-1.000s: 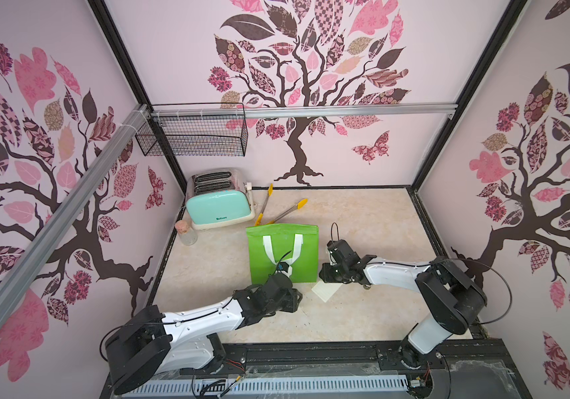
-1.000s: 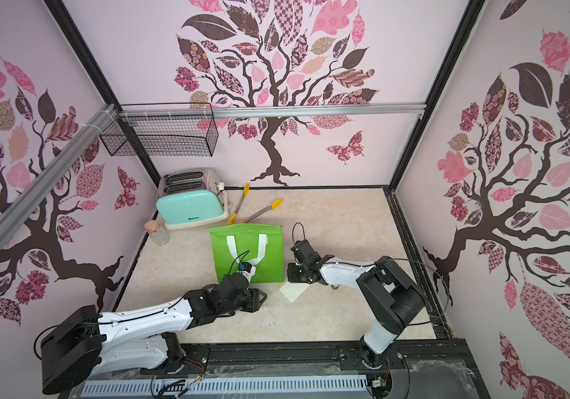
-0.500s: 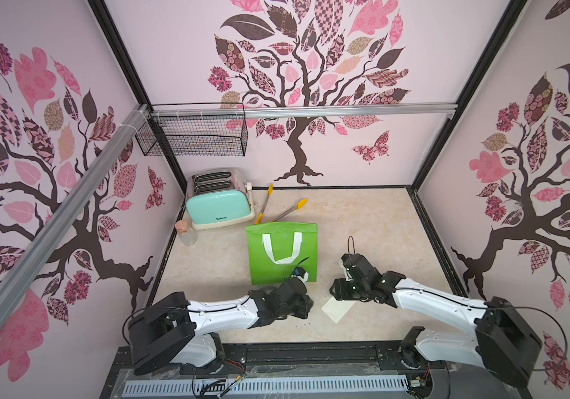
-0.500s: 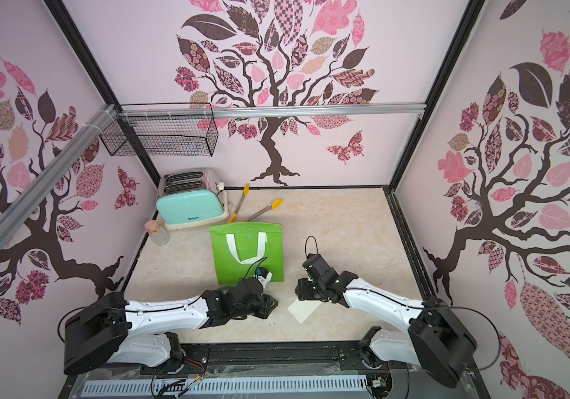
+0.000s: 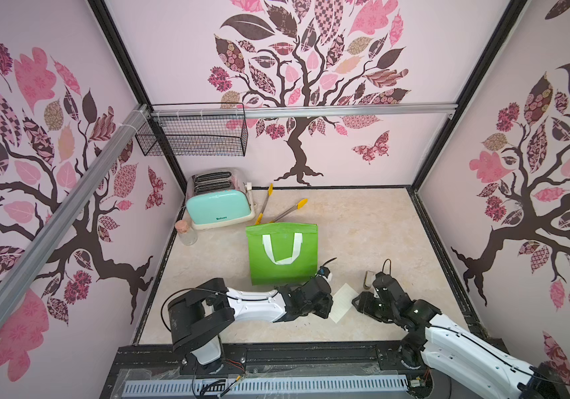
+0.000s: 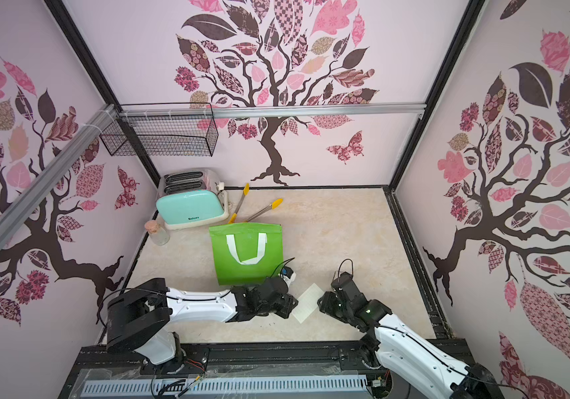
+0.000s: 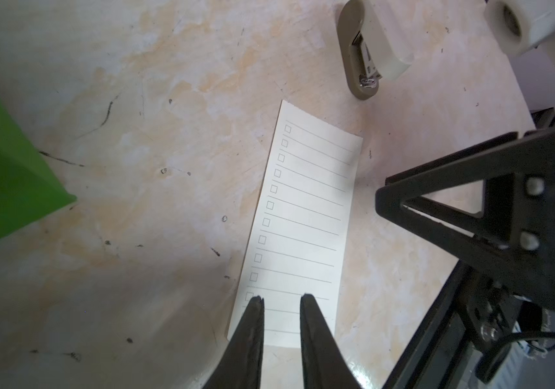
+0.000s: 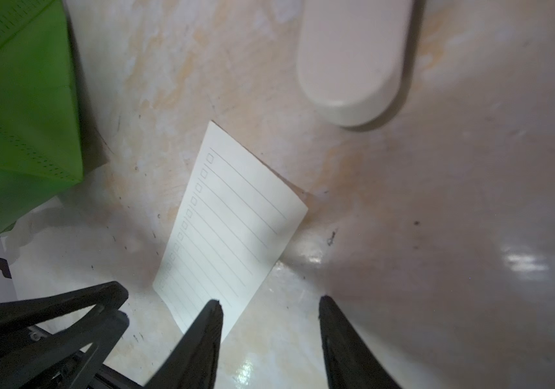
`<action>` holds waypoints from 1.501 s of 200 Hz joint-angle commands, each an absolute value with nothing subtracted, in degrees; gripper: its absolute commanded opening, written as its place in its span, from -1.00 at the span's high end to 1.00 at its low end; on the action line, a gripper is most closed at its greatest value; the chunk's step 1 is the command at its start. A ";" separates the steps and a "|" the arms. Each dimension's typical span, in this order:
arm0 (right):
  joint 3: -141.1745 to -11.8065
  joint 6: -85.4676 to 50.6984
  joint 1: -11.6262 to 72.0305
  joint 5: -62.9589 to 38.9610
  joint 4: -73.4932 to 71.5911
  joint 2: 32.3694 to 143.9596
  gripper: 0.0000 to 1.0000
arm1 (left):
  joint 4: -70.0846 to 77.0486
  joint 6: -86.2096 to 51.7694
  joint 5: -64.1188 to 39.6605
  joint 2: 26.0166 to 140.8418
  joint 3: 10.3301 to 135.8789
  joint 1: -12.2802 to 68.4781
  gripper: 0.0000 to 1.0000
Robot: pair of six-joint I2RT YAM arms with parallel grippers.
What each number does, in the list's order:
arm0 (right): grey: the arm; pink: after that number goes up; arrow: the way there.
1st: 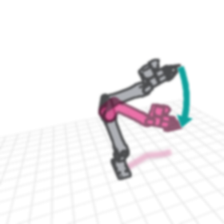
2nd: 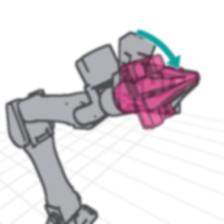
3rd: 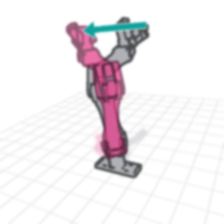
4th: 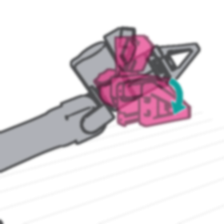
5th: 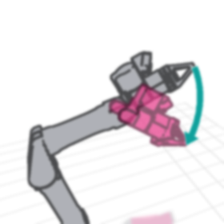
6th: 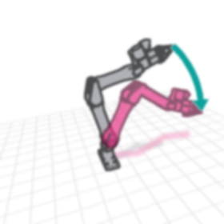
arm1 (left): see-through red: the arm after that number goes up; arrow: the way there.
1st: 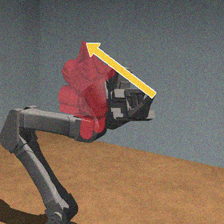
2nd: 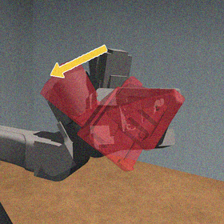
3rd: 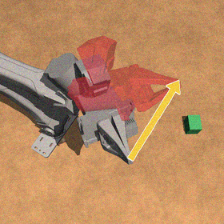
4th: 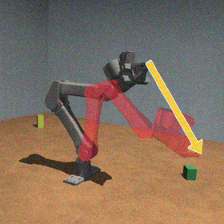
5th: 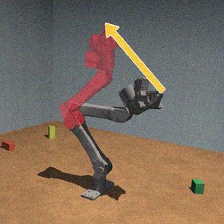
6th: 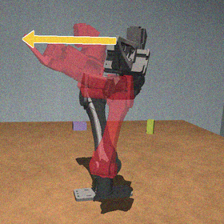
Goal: Staple the receipts to the bags
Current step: Move the receipt to the center of the board, then pick up the receipt from the center of the board.
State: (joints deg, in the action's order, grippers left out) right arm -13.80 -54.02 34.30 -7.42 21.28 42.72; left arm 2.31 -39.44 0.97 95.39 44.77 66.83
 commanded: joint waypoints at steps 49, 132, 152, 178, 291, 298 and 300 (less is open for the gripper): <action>-9.26 -60.34 33.58 -12.39 7.06 47.99 0.02 | 1.37 -40.01 -1.58 100.63 45.63 67.94 0.66; -3.34 -66.49 32.96 -18.75 -7.15 47.47 -0.01 | 1.35 -40.41 -2.81 101.16 46.33 68.55 0.69; -3.35 -66.96 32.96 -21.38 -7.98 47.52 -0.09 | 1.32 -40.56 -3.34 101.50 46.67 68.59 0.70; -2.27 -69.78 32.96 -24.13 -8.75 45.55 -0.15 | 2.14 -41.39 -3.38 101.69 46.51 68.64 0.71; 0.76 -72.95 32.87 -21.07 -4.72 34.49 0.01 | 2.90 -42.48 -4.06 101.99 46.97 68.64 0.75; 0.47 -72.12 32.88 -20.43 -4.70 36.95 0.13 | 2.72 -42.50 -4.04 101.81 46.94 68.64 0.75; 0.38 -71.95 32.87 -20.40 -4.82 37.74 0.15 | 2.64 -42.46 -4.04 101.78 46.91 68.64 0.75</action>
State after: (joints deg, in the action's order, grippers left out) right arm -0.36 -74.81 32.97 -24.36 -7.22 32.91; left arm 4.45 -42.61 -3.16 100.86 46.68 68.27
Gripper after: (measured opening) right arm 0.492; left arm 0.125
